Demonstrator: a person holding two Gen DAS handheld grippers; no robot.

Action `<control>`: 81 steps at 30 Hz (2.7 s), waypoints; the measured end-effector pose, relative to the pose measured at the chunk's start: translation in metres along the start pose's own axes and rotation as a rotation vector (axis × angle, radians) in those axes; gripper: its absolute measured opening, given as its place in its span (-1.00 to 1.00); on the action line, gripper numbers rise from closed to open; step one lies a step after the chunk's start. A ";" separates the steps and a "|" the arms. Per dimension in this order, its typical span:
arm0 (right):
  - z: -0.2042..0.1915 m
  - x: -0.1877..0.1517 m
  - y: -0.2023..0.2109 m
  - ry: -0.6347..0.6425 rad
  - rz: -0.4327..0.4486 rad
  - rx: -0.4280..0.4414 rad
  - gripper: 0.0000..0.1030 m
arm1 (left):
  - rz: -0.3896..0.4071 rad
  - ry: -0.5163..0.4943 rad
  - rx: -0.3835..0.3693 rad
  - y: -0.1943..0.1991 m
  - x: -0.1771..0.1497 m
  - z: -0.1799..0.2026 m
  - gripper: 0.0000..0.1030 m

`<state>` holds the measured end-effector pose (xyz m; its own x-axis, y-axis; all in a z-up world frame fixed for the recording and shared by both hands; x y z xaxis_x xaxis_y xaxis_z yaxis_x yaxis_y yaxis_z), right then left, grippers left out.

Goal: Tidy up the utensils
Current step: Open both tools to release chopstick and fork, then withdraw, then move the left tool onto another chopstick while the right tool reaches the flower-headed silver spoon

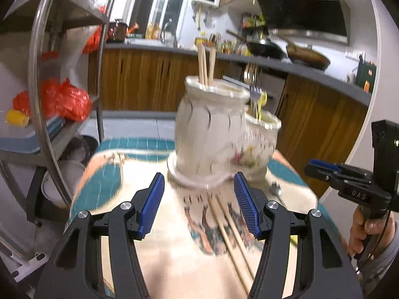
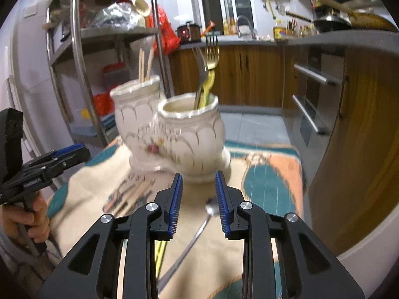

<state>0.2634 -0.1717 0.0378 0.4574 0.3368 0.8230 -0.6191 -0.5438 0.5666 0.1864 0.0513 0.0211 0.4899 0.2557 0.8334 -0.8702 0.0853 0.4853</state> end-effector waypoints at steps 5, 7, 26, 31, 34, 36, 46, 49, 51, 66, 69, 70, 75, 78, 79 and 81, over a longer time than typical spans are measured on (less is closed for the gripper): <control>0.004 -0.019 -0.006 -0.026 -0.074 0.027 -0.44 | -0.077 -0.015 0.006 -0.009 -0.018 0.000 0.12; 0.005 -0.026 -0.008 -0.033 -0.103 0.032 -0.44 | -0.116 -0.024 0.010 -0.013 -0.025 0.000 0.12; -0.006 -0.050 -0.029 -0.026 -0.272 0.089 -0.43 | -0.271 -0.168 0.035 -0.037 -0.053 0.022 0.12; -0.016 -0.052 -0.032 0.052 -0.297 0.065 -0.50 | -0.303 -0.190 0.050 -0.041 -0.059 0.022 0.11; -0.018 -0.053 -0.031 0.094 -0.300 0.060 -0.65 | -0.304 -0.198 0.052 -0.041 -0.060 0.021 0.10; -0.016 -0.055 -0.028 0.112 -0.302 0.061 -0.69 | -0.303 -0.210 0.058 -0.041 -0.061 0.021 0.07; 0.011 -0.060 -0.018 0.124 -0.309 0.042 -0.82 | -0.302 -0.226 0.053 -0.041 -0.059 0.021 -0.04; 0.013 -0.061 -0.016 0.107 -0.316 0.054 -0.82 | -0.304 -0.226 0.048 -0.041 -0.059 0.019 -0.06; 0.016 -0.061 -0.015 0.080 -0.328 0.061 -0.81 | -0.307 -0.222 0.046 -0.041 -0.058 0.018 -0.09; 0.015 -0.036 -0.048 0.142 -0.530 0.028 -0.70 | -0.420 -0.320 0.020 -0.057 -0.044 0.019 -0.66; 0.014 -0.036 -0.048 0.182 -0.563 0.039 -0.76 | -0.452 -0.326 0.018 -0.059 -0.040 0.014 -0.82; 0.013 -0.036 -0.048 0.191 -0.576 0.036 -0.76 | -0.461 -0.327 0.014 -0.059 -0.039 0.013 -0.83; 0.015 -0.035 -0.050 0.172 -0.655 0.054 -0.76 | -0.535 -0.339 0.018 -0.060 -0.036 0.004 -0.83; 0.016 -0.032 -0.055 0.164 -0.708 0.060 -0.75 | -0.589 -0.387 0.036 -0.060 -0.035 0.005 -0.82; 0.016 -0.031 -0.057 0.163 -0.720 0.059 -0.74 | -0.599 -0.402 0.043 -0.061 -0.035 0.005 -0.82; 0.015 -0.029 -0.061 0.169 -0.749 0.050 -0.73 | -0.613 -0.422 0.062 -0.059 -0.035 0.004 -0.82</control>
<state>0.2972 -0.1603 -0.0214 0.6365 0.7399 0.2178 -0.1512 -0.1572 0.9759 0.2202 0.0335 -0.0358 0.8756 -0.2130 0.4335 -0.4363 0.0364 0.8991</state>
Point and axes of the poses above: each gripper's, at about its wrist camera, not at the fingertips, and y roughly against the way its jaws point, z to its right, x to its top, the point moved 4 cm from there along -y, roughly the way its jaws point, and after that the axes turned 6 degrees about y, right-handed, at the moved point
